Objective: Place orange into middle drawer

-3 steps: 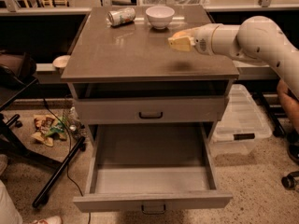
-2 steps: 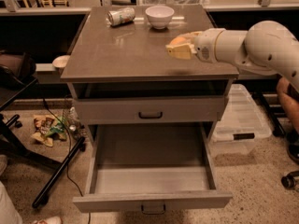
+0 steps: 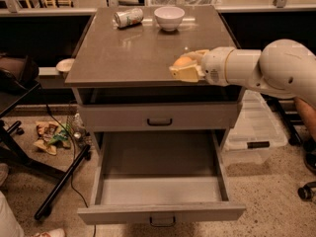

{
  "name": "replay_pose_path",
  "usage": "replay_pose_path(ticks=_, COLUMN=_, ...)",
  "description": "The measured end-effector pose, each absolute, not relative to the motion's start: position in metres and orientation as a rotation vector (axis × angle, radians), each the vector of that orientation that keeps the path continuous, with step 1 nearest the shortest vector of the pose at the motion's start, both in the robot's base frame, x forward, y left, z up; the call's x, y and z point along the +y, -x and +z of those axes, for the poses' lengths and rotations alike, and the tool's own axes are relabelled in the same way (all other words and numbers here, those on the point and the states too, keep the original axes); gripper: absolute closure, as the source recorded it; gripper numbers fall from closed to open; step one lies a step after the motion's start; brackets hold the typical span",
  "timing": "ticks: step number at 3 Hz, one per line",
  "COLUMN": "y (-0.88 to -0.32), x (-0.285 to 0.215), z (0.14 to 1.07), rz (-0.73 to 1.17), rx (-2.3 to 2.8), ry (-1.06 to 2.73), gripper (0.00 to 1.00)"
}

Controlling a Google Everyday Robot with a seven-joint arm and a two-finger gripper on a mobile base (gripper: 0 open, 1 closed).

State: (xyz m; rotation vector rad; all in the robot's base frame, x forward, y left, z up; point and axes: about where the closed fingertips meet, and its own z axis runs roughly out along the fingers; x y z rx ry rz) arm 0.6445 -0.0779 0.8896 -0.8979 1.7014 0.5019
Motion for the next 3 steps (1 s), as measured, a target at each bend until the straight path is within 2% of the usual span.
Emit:
replay_pose_path(ticks=1, y=-0.642, x=-0.066, z=0.874, rz=0.512, rx=1.703, ry=0.920, gripper=1.00)
replay_pose_path(ticks=3, y=-0.608, x=-0.041, z=0.784, rz=0.573, rx=1.755, ry=0.821, gripper=1.00)
